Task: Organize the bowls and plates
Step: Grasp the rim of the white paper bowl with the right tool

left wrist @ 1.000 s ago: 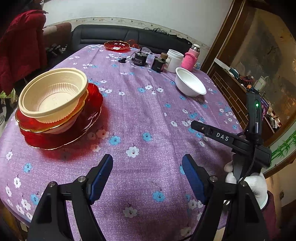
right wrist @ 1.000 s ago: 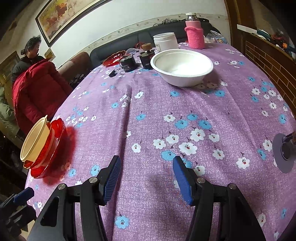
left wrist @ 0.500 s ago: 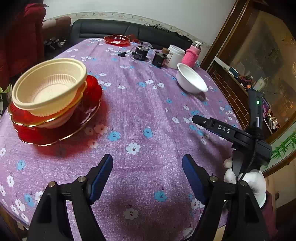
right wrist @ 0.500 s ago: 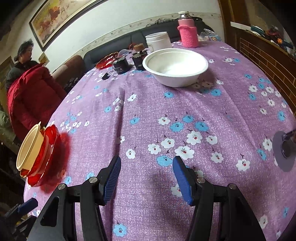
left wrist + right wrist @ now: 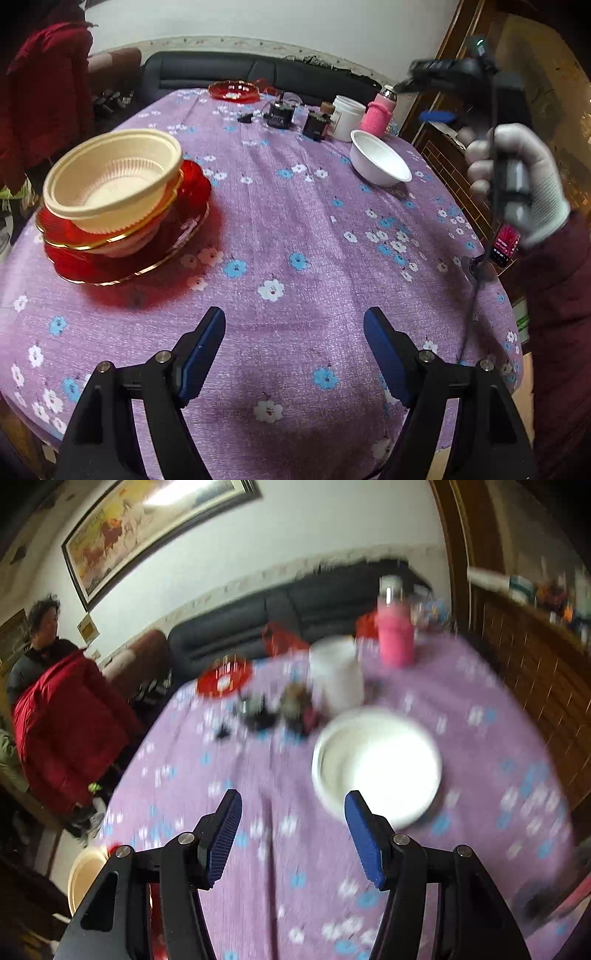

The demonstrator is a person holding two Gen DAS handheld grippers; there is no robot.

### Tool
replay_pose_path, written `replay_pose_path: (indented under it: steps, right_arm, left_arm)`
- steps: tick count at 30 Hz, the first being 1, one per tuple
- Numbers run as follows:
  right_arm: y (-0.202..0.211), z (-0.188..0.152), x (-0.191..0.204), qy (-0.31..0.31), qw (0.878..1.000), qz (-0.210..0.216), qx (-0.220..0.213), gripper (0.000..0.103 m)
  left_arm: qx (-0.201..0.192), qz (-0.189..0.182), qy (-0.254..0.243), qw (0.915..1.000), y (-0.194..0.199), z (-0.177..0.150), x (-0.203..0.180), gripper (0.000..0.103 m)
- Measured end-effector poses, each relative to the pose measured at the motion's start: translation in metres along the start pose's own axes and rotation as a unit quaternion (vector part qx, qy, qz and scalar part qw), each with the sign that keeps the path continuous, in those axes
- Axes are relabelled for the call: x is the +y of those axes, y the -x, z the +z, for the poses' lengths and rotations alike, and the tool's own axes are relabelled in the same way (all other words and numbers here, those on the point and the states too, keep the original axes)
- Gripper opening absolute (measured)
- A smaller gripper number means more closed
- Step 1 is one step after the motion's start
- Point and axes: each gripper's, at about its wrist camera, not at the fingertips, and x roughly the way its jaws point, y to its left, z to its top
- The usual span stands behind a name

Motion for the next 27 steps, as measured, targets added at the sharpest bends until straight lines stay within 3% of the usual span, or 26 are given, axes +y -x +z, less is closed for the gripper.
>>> replay_pose_path:
  steps: [3,7,12,16,18,21,27]
  right_arm:
    - [0.034,-0.002,0.004,0.006,0.999,0.017,-0.032,0.068]
    - [0.044,-0.052,0.003,0.022,0.999,0.040,-0.005,0.068]
    - [0.024,-0.120,-0.011,0.064,0.997,-0.007,0.041,0.068]
    - [0.009,-0.143,-0.028,0.050,0.996,-0.024,0.063,0.068]
    - [0.005,-0.143,-0.040,0.023,0.997,-0.016,0.065,0.068]
    - [0.002,-0.133,-0.045,0.023,0.998,-0.041,0.051,0.068]
    - [-0.046,-0.077,-0.020,0.087,0.992,-0.084,0.041,0.068]
  left_arm:
    - [-0.006,0.000,0.005,1.0000,0.001,0.002,0.005,0.077]
    - [0.000,-0.007,0.005,1.0000,-0.004,0.002,0.006,0.077]
    - [0.002,-0.015,0.001,0.9999,-0.004,-0.001,0.005,0.077]
    - [0.002,-0.023,0.006,0.9997,-0.005,-0.002,0.004,0.077]
    - [0.009,-0.029,0.000,0.9995,-0.008,-0.004,0.000,0.077]
    - [0.008,-0.029,-0.011,0.9995,-0.008,-0.006,-0.005,0.077]
    - [0.007,-0.022,-0.007,0.9997,-0.009,-0.003,0.000,0.077]
